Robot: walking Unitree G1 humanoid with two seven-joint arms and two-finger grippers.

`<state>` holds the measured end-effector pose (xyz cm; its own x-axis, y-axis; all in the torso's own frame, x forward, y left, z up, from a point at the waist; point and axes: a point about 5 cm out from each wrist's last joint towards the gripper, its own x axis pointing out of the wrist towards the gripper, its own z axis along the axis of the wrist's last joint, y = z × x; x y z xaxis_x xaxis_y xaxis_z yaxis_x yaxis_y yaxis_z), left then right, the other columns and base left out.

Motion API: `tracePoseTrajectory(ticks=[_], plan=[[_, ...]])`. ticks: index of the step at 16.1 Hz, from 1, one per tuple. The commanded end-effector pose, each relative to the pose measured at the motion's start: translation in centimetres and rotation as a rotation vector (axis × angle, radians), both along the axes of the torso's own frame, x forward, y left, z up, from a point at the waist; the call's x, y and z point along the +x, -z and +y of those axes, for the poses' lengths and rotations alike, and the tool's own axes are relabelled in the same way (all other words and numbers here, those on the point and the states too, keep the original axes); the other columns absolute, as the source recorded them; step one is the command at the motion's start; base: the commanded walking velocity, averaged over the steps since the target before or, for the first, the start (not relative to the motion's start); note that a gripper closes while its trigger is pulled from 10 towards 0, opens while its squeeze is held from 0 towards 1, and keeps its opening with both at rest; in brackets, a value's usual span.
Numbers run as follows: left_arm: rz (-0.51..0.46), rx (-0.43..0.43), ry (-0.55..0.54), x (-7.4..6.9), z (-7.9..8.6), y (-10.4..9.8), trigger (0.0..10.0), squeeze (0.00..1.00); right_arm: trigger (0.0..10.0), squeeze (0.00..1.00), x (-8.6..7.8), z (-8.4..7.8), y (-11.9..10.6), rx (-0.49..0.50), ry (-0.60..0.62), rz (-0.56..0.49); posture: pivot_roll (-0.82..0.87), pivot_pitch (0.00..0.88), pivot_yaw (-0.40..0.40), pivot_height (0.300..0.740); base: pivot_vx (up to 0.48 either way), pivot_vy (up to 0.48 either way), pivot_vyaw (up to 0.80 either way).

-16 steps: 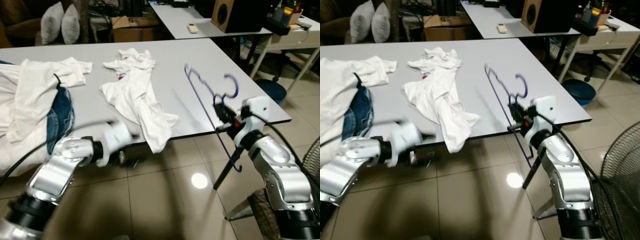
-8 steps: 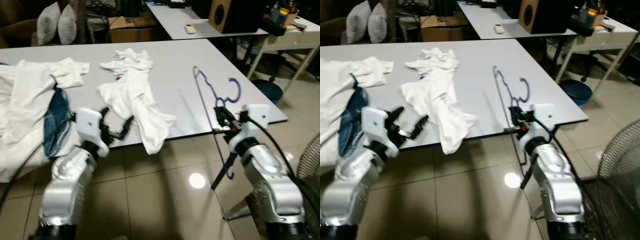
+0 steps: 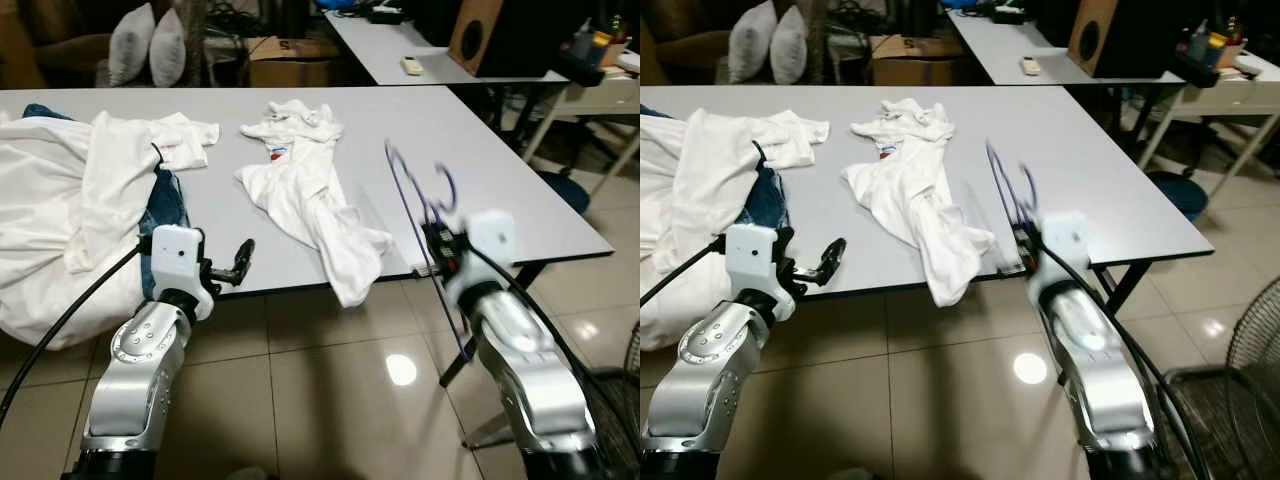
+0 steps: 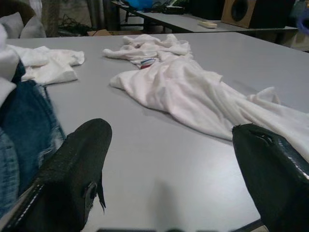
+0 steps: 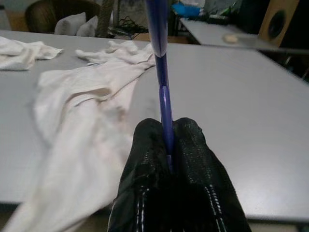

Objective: Hang hanger

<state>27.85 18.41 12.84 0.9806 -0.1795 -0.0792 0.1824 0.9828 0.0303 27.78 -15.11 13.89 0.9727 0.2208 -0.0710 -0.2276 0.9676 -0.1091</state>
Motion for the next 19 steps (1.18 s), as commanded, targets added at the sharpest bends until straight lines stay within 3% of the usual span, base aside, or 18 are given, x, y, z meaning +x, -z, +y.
tracePoseTrajectory(ticks=[1,2,4,7,13,19], plan=[[-0.013,0.000,0.006,0.0,-0.5,-0.2,10.0,1.00,10.0,0.00,0.3,0.0,-1.0,0.064,-0.014,-0.062,0.02,0.000,-0.069,0.740,0.000,0.300,0.00],[-0.020,-0.011,0.011,-0.1,-0.9,-0.4,10.0,1.00,10.0,0.00,0.6,-0.1,-1.4,0.107,0.023,-0.123,0.03,0.000,-0.076,0.740,0.000,0.300,0.00],[-0.016,-0.015,0.023,-0.4,-1.2,-0.4,10.0,1.00,10.0,0.00,1.0,0.7,-1.0,0.125,-0.025,-0.058,0.04,0.000,-0.078,0.740,0.000,0.308,0.00],[-0.014,-0.003,0.038,-0.3,-1.4,-0.4,10.0,1.00,10.0,0.00,0.8,0.9,-1.1,0.181,-0.018,-0.044,0.02,0.000,-0.052,0.740,0.000,0.326,0.00],[-0.014,0.017,0.104,1.0,-2.9,-0.1,10.0,1.00,10.0,0.00,-1.0,0.2,-0.1,0.137,-0.005,-0.005,-0.04,0.000,-0.013,0.740,0.000,0.329,0.00],[-0.014,0.062,0.062,0.0,-1.5,0.0,10.0,1.00,10.0,0.00,-0.2,1.7,-0.1,0.127,-0.143,0.016,0.03,0.000,-0.046,0.740,0.000,0.329,0.00]])
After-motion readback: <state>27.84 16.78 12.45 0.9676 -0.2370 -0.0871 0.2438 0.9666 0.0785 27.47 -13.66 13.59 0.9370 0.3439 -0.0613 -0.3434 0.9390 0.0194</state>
